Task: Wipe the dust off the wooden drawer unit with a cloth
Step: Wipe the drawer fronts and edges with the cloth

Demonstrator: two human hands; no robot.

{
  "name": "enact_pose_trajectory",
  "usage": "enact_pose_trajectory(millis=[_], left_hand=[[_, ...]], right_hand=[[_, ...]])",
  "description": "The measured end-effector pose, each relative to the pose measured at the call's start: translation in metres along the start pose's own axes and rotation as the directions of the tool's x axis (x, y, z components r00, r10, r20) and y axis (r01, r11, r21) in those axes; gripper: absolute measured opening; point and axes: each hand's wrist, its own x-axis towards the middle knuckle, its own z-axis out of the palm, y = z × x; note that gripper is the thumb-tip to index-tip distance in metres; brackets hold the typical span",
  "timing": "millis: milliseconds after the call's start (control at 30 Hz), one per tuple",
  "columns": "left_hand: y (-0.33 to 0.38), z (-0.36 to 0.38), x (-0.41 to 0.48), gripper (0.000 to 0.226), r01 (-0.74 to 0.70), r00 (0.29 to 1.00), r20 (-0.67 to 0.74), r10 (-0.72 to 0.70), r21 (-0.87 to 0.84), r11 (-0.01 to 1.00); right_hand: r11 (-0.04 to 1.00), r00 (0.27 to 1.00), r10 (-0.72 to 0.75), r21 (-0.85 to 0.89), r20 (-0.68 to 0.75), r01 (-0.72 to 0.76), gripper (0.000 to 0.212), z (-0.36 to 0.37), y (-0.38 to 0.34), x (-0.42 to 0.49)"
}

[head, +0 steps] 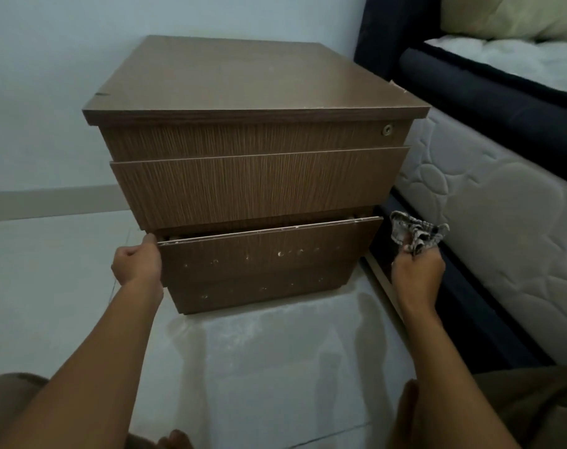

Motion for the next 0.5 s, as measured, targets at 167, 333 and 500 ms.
enact_pose_trajectory(millis=[167, 333, 500], left_hand=[[-0.004, -0.007, 0.000, 0.022, 0.000, 1.000, 0.018, 0.000, 0.008, 1.000], [-0.004, -0.009, 0.002, 0.022, 0.014, 0.998, 0.066, -0.015, 0.011, 1.000], [-0.003, -0.011, 0.004, 0.019, 0.012, 0.997, 0.079, -0.014, 0.027, 1.000]], right_hand=[[0.975, 0.985, -0.150, -0.153, 0.087, 0.162, 0.038, 0.004, -0.010, 0.022], [0.908, 0.880, -0.166, -0.280, 0.445, 0.313, 0.023, 0.015, -0.021, 0.036], [0.847, 0.797, -0.343, -0.202, 0.497, 0.491, 0.027, 0.029, -0.021, 0.031]])
